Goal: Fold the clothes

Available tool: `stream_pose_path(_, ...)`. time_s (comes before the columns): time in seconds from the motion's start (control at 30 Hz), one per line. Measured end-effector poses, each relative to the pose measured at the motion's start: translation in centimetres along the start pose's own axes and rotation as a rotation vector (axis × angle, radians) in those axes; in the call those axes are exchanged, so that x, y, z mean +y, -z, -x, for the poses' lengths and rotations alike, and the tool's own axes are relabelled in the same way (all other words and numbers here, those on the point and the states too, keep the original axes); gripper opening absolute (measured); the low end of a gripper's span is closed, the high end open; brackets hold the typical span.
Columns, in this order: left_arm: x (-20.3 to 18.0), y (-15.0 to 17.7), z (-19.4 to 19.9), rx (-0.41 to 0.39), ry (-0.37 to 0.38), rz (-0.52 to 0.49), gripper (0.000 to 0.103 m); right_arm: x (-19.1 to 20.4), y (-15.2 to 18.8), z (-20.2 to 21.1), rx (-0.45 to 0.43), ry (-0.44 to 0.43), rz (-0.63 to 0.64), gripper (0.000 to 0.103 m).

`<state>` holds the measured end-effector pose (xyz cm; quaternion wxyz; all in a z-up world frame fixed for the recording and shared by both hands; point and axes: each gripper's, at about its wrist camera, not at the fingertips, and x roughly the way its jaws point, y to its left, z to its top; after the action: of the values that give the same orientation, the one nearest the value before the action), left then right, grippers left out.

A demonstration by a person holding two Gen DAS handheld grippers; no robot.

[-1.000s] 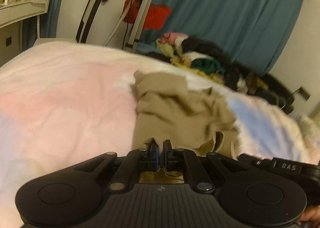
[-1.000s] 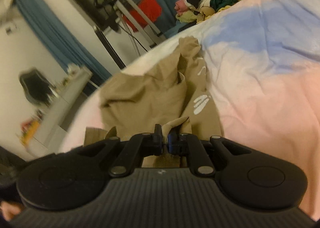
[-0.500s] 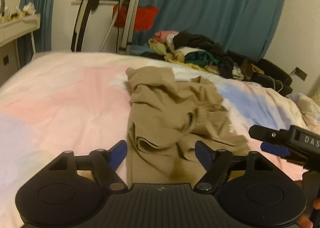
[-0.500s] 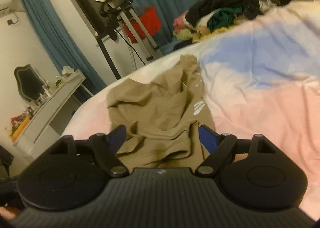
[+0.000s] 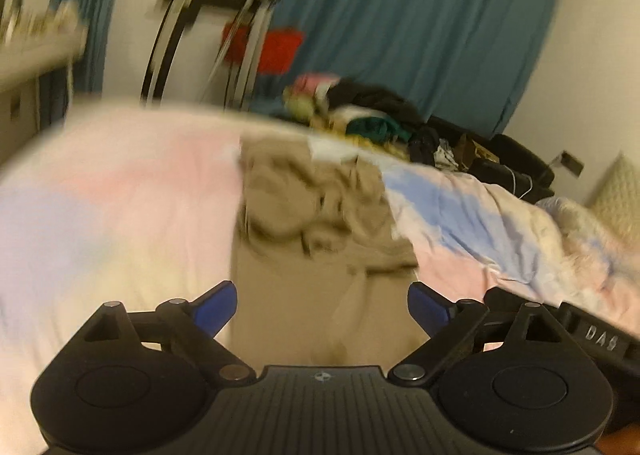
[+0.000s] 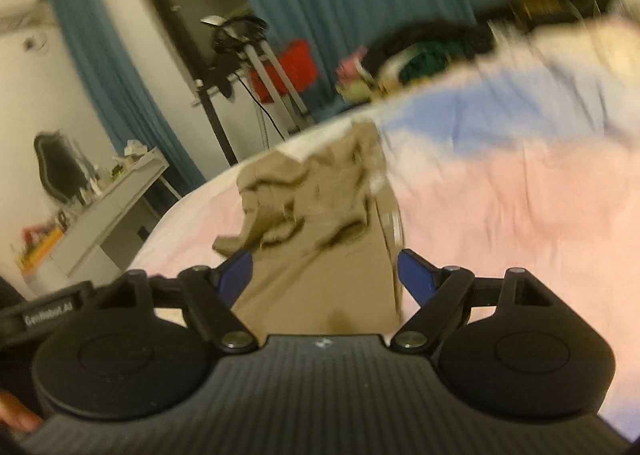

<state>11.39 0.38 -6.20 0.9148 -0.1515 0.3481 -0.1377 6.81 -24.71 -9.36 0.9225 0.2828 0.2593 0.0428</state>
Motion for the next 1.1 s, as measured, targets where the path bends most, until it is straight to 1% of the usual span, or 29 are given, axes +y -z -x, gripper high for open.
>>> stream_pose_path(0.1, 2.3, 1.2, -2.0, 0.108, 0.065, 0.187, 0.094, -2.6, 1.0, -1.3, 0.091, -0.029, -0.198, 0.083)
stream_pose_path(0.17, 3.9, 1.9, -3.8, 0.172, 0.097, 0.311, 0.093, -4.4, 2.0, -2.8, 0.156, -0.066, -0.344, 0.082)
stream_pose_path(0.23, 5.5, 2.6, -5.8, 0.219, 0.121, 0.422, 0.091, -5.8, 3.1, -4.3, 0.204, -0.107, -0.465, 0.082)
stream_pose_path(0.3, 6.7, 3.4, -7.1, 0.226, 0.123, 0.500, 0.090, -6.5, 4.1, -5.5, 0.229, -0.131, -0.526, 0.078)
stream_pose_path(0.37, 7.6, 4.0, -7.9, 0.188, 0.126, 0.582, 0.090, -6.6, 4.6, -6.6, 0.227, -0.155, -0.552, 0.078)
stream_pose_path(0.4, 7.8, 4.1, -8.1, 0.165, 0.129, 0.603, 0.090, -6.7, 4.7, -7.1, 0.220, -0.175, -0.566, 0.078)
stream_pose_path(0.47, 8.0, 4.2, -8.3, 0.121, 0.122, 0.620, 0.088, -6.5, 4.8, -8.0, 0.212, -0.215, -0.590, 0.078)
stream_pose_path(0.53, 8.0, 4.2, -8.3, 0.086, 0.098, 0.611, 0.080, -6.2, 4.7, -8.7, 0.209, -0.222, -0.573, 0.078)
stream_pose_path(0.6, 8.1, 4.2, -8.3, 0.051, 0.074, 0.603, 0.065, -5.7, 4.6, -9.3, 0.206, -0.217, -0.541, 0.077)
stream_pose_path(0.63, 8.1, 4.3, -8.3, 0.033, 0.062, 0.599, 0.061, -5.7, 4.5, -9.5, 0.205, -0.214, -0.535, 0.072)
stream_pose_path(0.67, 8.2, 4.4, -8.4, 0.025, 0.052, 0.600, 0.054, -6.0, 4.4, -9.7, 0.205, -0.208, -0.539, 0.066)
stream_pose_path(0.7, 8.3, 4.4, -8.3, 0.022, 0.046, 0.605, 0.046, -6.2, 4.3, -9.9, 0.205, -0.202, -0.544, 0.064)
stream_pose_path(0.73, 8.4, 4.4, -8.3, 0.019, 0.041, 0.609, 0.043, -6.4, 4.2, -10.0, 0.205, -0.196, -0.548, 0.060)
stream_pose_path(0.77, 8.5, 4.3, -8.2, 0.014, 0.041, 0.610, 0.035, -6.6, 4.1, -10.2, 0.204, -0.190, -0.553, 0.055)
stream_pose_path(0.8, 8.5, 4.1, -8.1, 0.010, 0.043, 0.610, 0.025, -6.9, 4.0, -10.3, 0.206, -0.187, -0.564, 0.053)
stream_pose_path(0.87, 8.7, 3.8, -7.9, 0.000, 0.047, 0.614, 0.014, -7.2, 3.9, -10.6, 0.214, -0.190, -0.585, 0.045)
stream_pose_path(0.9, 8.7, 3.7, -7.9, -0.008, 0.050, 0.619, 0.013, -7.4, 3.8, -10.7, 0.217, -0.189, -0.590, 0.041)
stream_pose_path(0.93, 8.6, 3.6, -7.8, -0.014, 0.053, 0.621, 0.012, -7.5, 3.8, -10.7, 0.221, -0.189, -0.595, 0.035)
stream_pose_path(0.97, 8.5, 3.5, -7.8, -0.016, 0.053, 0.615, 0.011, -7.5, 3.8, -10.7, 0.223, -0.189, -0.599, 0.030)
stream_pose_path(1.0, 8.3, 3.4, -7.7, -0.019, 0.050, 0.607, 0.010, -7.6, 3.8, -10.7, 0.225, -0.189, -0.604, 0.027)
stream_pose_path(1.03, 8.1, 3.2, -7.7, -0.026, 0.050, 0.597, 0.009, -7.6, 3.7, -10.7, 0.226, -0.189, -0.601, 0.020)
stream_pose_path(1.07, 8.0, 3.1, -7.5, -0.032, 0.052, 0.592, 0.009, -7.4, 3.5, -10.6, 0.224, -0.190, -0.590, 0.017)
stream_pose_path(1.1, 7.8, 3.0, -7.3, -0.038, 0.057, 0.586, 0.008, -7.2, 3.3, -10.4, 0.220, -0.191, -0.580, 0.016)
